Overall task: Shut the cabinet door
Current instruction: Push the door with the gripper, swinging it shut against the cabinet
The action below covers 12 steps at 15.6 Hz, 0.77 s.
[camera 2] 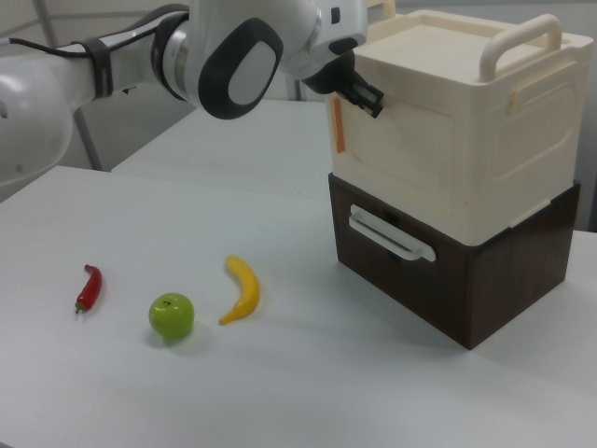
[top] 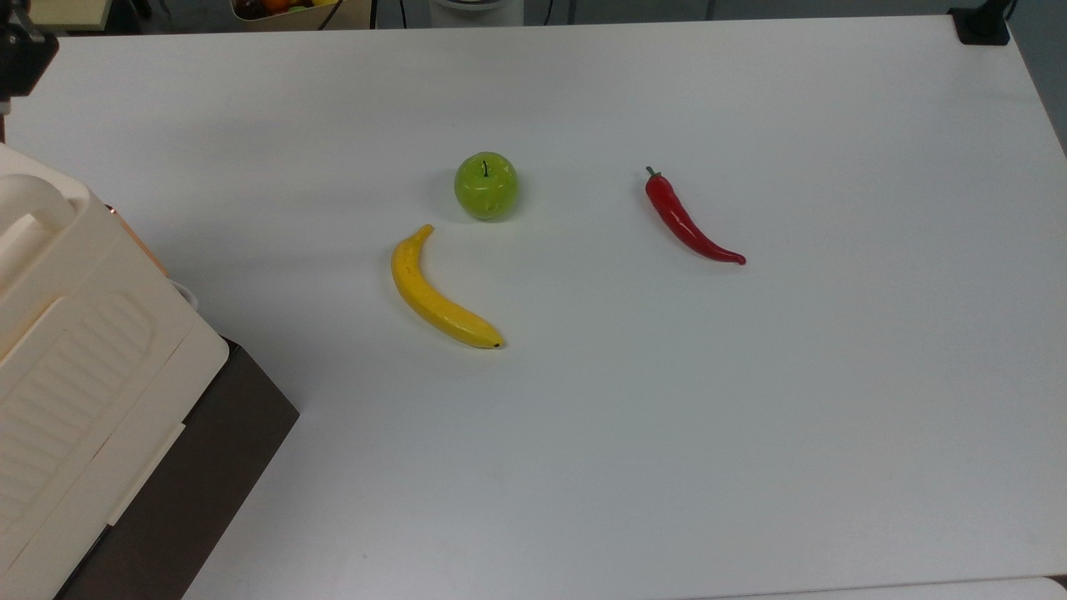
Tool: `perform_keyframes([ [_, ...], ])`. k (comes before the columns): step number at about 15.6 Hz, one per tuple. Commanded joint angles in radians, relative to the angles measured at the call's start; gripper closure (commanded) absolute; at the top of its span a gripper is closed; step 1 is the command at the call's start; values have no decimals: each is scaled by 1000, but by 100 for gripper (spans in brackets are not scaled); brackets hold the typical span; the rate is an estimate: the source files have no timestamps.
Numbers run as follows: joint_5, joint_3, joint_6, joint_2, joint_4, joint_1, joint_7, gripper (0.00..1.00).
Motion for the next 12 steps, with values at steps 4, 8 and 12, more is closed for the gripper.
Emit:
perform_keyframes([
  [4,17,1,33,0,-11,1,7,98],
  [8,17,1,35,0,-8,-1,2,98],
  [12,17,1,36,0,-8,-2,-4,98],
])
